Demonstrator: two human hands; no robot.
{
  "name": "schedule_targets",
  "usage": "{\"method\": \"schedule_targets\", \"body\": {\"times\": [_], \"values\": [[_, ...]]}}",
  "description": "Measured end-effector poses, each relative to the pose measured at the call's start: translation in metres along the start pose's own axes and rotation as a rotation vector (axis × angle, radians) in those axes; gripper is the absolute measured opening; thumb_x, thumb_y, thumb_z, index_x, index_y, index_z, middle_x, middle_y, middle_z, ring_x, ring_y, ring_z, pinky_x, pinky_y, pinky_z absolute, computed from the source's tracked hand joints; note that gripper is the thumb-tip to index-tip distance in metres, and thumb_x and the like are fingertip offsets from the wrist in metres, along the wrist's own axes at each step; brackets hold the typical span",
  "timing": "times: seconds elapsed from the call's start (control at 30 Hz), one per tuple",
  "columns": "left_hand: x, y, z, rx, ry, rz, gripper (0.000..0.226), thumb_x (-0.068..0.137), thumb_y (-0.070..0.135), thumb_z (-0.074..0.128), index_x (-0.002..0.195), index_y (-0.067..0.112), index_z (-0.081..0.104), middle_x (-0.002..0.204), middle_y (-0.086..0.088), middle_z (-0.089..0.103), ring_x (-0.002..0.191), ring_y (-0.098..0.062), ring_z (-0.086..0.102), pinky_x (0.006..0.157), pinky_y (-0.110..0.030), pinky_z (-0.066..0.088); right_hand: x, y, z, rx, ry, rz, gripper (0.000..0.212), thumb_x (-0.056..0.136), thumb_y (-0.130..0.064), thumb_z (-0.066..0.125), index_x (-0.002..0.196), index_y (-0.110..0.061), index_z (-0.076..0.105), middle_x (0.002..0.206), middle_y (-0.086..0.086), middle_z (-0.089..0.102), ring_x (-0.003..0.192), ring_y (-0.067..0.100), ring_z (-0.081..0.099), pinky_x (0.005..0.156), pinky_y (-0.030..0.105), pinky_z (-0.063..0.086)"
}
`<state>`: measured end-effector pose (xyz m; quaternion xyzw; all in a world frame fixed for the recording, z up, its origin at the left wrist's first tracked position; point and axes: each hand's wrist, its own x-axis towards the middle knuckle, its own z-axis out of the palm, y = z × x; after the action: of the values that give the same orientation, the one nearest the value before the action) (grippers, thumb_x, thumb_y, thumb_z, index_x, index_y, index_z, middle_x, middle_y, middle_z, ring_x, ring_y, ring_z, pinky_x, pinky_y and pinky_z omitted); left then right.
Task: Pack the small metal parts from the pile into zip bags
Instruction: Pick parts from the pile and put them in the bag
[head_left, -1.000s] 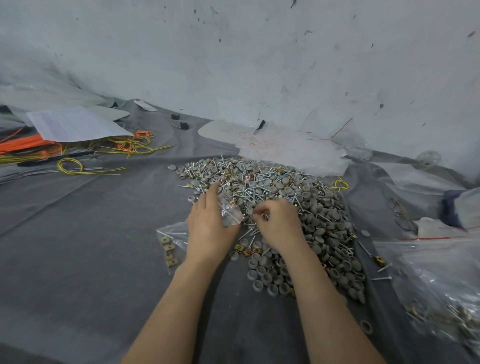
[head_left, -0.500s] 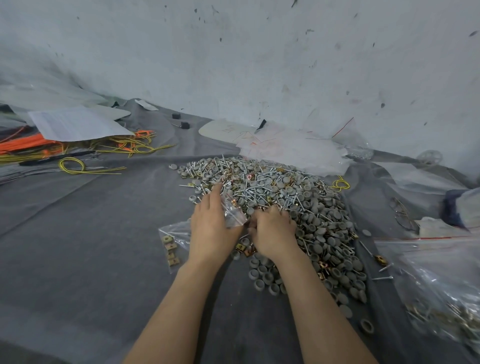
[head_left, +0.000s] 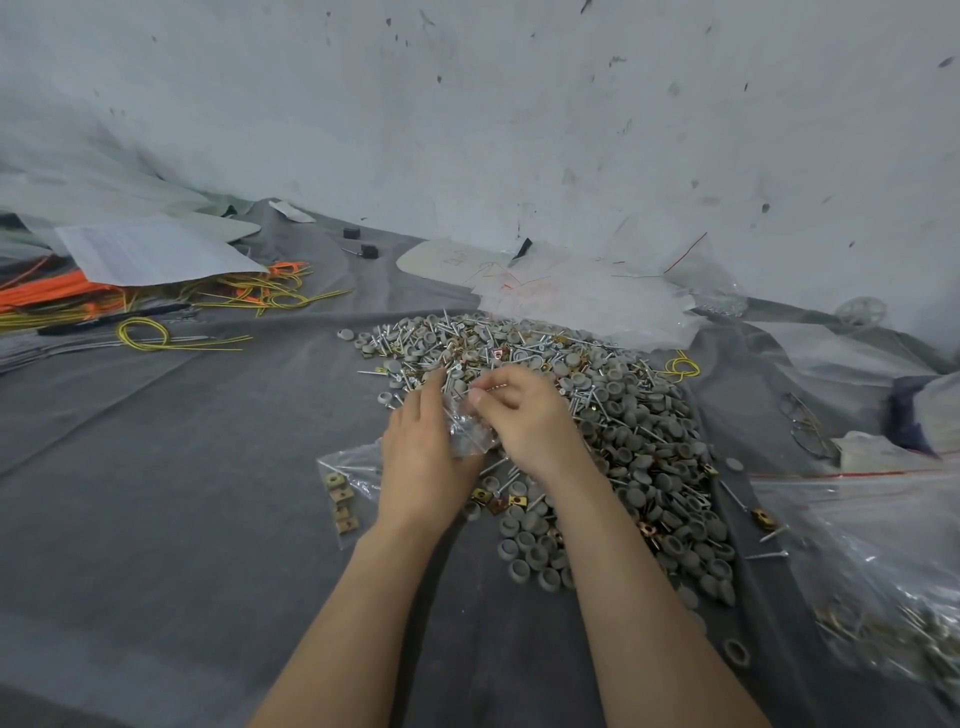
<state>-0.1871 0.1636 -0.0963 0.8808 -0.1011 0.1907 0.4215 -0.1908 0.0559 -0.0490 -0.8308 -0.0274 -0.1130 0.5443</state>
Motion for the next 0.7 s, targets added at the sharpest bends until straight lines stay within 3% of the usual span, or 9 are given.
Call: {"method": "schedule_targets", "body": {"times": [0.07,0.17,0.23,0.27,0.3,0.37,0.53,0.6,0.7], "values": [[0.000,-0.001,0.000,-0.005,0.008,-0.001,0.085,0.077,0.019,0.072,0.148,0.016,0.025,0.142,-0.006,0.042,0.128,-0.025,0.038,0.107,-0.038,0.032,-0.001,0.003,-0.008,-0.073,0.067,-0.013,0.007,0.094,-0.013,0.056,0.096,-0.017,0.062,0.088,-0.005,0.069,0.076,-0.001,0.063,0.060,0.002,0.044],[0.001,-0.001,0.000,-0.002,0.009,-0.004,0.086,0.077,0.019,0.071,0.149,0.017,0.025,0.142,-0.006,0.042,0.128,-0.025,0.038,0.108,-0.039,0.032,-0.006,0.011,-0.022,-0.388,0.076,-0.021,0.017,0.093,-0.014,0.057,0.107,-0.013,0.067,0.100,-0.002,0.068,0.082,0.010,0.066,0.055,0.002,0.043],[0.001,-0.001,0.000,0.000,0.006,-0.012,0.088,0.075,0.021,0.073,0.148,0.017,0.025,0.143,-0.006,0.041,0.129,-0.025,0.037,0.108,-0.040,0.032,-0.011,0.019,-0.022,-0.623,-0.059,-0.028,0.021,0.092,-0.020,0.060,0.111,-0.020,0.069,0.113,0.001,0.063,0.094,0.015,0.061,0.073,0.013,0.050],[0.002,-0.001,0.000,0.001,0.008,-0.015,0.089,0.074,0.023,0.075,0.148,0.017,0.025,0.143,-0.006,0.041,0.129,-0.025,0.037,0.107,-0.039,0.032,-0.013,0.022,-0.020,-0.754,-0.125,-0.010,0.022,0.092,-0.024,0.060,0.113,-0.025,0.068,0.119,0.003,0.058,0.106,0.020,0.055,0.089,0.029,0.049],[0.001,0.000,0.000,0.004,0.013,-0.014,0.090,0.074,0.025,0.076,0.148,0.017,0.026,0.142,-0.006,0.042,0.128,-0.025,0.037,0.107,-0.038,0.033,-0.015,0.025,-0.016,-0.856,-0.167,0.021,0.023,0.092,-0.028,0.058,0.114,-0.028,0.066,0.122,0.005,0.052,0.115,0.025,0.047,0.099,0.041,0.042],[0.001,0.000,0.001,0.007,0.027,-0.007,0.086,0.076,0.023,0.074,0.147,0.016,0.027,0.140,-0.007,0.044,0.127,-0.026,0.038,0.106,-0.037,0.032,-0.018,0.028,-0.008,-0.927,-0.153,0.060,0.023,0.094,-0.029,0.055,0.115,-0.025,0.062,0.125,0.006,0.046,0.122,0.030,0.037,0.103,0.047,0.030],[0.000,0.000,0.001,0.008,0.026,-0.004,0.083,0.078,0.019,0.071,0.148,0.016,0.026,0.141,-0.006,0.043,0.128,-0.025,0.038,0.107,-0.038,0.032,-0.018,0.035,0.000,-0.888,-0.016,0.000,0.019,0.094,-0.020,0.053,0.112,-0.016,0.055,0.119,0.005,0.049,0.116,0.025,0.043,0.099,0.041,0.034],[-0.001,0.001,0.000,0.012,0.017,0.001,0.084,0.077,0.017,0.071,0.148,0.016,0.026,0.142,-0.006,0.042,0.129,-0.023,0.037,0.108,-0.037,0.032,-0.016,0.034,-0.003,-0.698,0.115,-0.032,0.012,0.095,-0.021,0.053,0.105,-0.015,0.056,0.106,-0.001,0.056,0.098,0.015,0.052,0.087,0.027,0.043],[-0.001,0.001,0.000,0.022,-0.001,0.005,0.086,0.077,0.015,0.071,0.149,0.015,0.024,0.142,-0.005,0.041,0.129,-0.022,0.037,0.108,-0.035,0.030,-0.014,0.030,-0.008,-0.265,0.253,0.005,0.008,0.092,-0.017,0.060,0.097,-0.017,0.054,0.086,-0.009,0.057,0.074,-0.001,0.053,0.060,0.004,0.040]]}}
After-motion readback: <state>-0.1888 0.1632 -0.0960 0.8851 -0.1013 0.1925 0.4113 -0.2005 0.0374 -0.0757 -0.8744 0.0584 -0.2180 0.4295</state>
